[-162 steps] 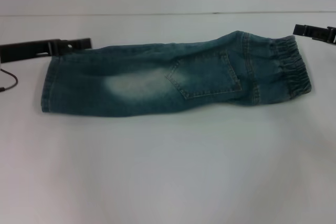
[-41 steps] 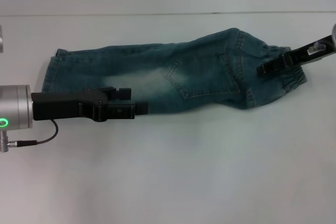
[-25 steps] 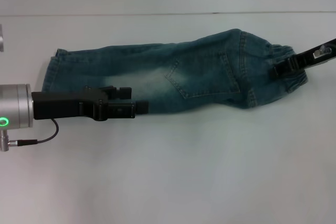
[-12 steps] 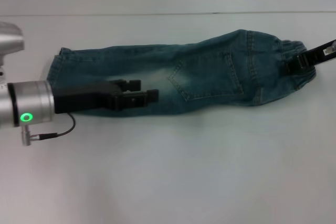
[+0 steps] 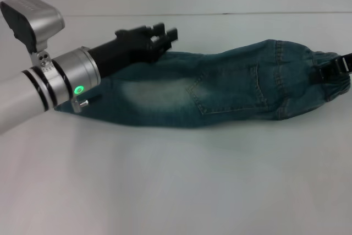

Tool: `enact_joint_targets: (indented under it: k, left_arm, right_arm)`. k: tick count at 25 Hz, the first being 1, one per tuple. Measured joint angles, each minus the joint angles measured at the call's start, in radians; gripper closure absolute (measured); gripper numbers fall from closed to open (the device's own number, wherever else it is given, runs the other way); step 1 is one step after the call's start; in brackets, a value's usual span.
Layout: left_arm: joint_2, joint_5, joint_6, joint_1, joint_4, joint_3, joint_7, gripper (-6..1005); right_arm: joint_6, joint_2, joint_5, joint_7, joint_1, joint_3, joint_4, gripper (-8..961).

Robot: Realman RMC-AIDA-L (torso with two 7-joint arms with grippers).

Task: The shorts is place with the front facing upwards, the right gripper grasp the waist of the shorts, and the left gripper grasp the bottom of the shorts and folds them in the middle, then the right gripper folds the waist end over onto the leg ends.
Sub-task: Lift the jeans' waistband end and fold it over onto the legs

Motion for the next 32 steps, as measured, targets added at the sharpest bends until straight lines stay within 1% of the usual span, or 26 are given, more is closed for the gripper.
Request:
enact_joint_targets:
  k: [3,5,6,8,9,11,15,16,18,21,26,32]
  left_arm:
    - [0.0,-0.194,-0.095,-0.048,-0.127,-0.008,0.277,506]
    - [0.0,-0.333,-0.155,-0.084,-0.222,-0.011,0.505,553]
    - [-0.001,-0.378,-0.172,-0.096,-0.256,-0.012,0.592,576]
    - [-0.001,-0.479,-0.201,-0.127,-0.343,-0.023,0.833,734]
    - [-0.001,-0.493,-0.203,-0.132,-0.36,-0.03,0.878,813]
    - [-0.001,-0.526,-0.207,-0.15,-0.421,-0.076,1.059,874]
    - [-0.001,-0.522,-0.219,-0.163,-0.5,-0.198,1.292,997]
    - [-0.001,-0.52,-0.227,-0.165,-0.516,-0.226,1.344,998]
    - [-0.001,-0.516,-0.24,-0.171,-0.551,-0.263,1.417,999]
    - [-0.001,-0.508,-0.245,-0.175,-0.589,-0.277,1.462,999]
    - [-0.001,-0.476,-0.238,-0.179,-0.631,-0.281,1.479,995]
    - [-0.001,-0.38,-0.242,-0.18,-0.665,-0.34,1.492,991]
  right_arm:
    - [-0.047,-0.01,0.024,-0.002,-0.005,0.034,-0.002,835]
    - [-0.074,-0.016,0.038,-0.002,-0.007,0.055,-0.002,836]
    - [-0.086,-0.018,0.046,-0.003,-0.008,0.065,-0.003,836]
    - [-0.114,-0.023,0.068,-0.002,-0.009,0.083,-0.01,836]
    - [-0.128,-0.025,0.085,-0.001,-0.009,0.088,-0.014,836]
    - [-0.154,-0.028,0.116,0.005,-0.01,0.093,-0.022,838]
    - [-0.225,-0.033,0.184,0.012,-0.012,0.106,-0.049,840]
    - [-0.241,-0.035,0.2,0.015,-0.012,0.112,-0.059,840]
    - [-0.28,-0.038,0.236,0.027,-0.012,0.124,-0.081,840]
    - [-0.319,-0.042,0.284,0.047,-0.011,0.128,-0.109,840]
    - [-0.339,-0.046,0.316,0.057,-0.005,0.129,-0.119,839]
    - [-0.34,-0.063,0.35,0.068,-0.003,0.138,-0.126,840]
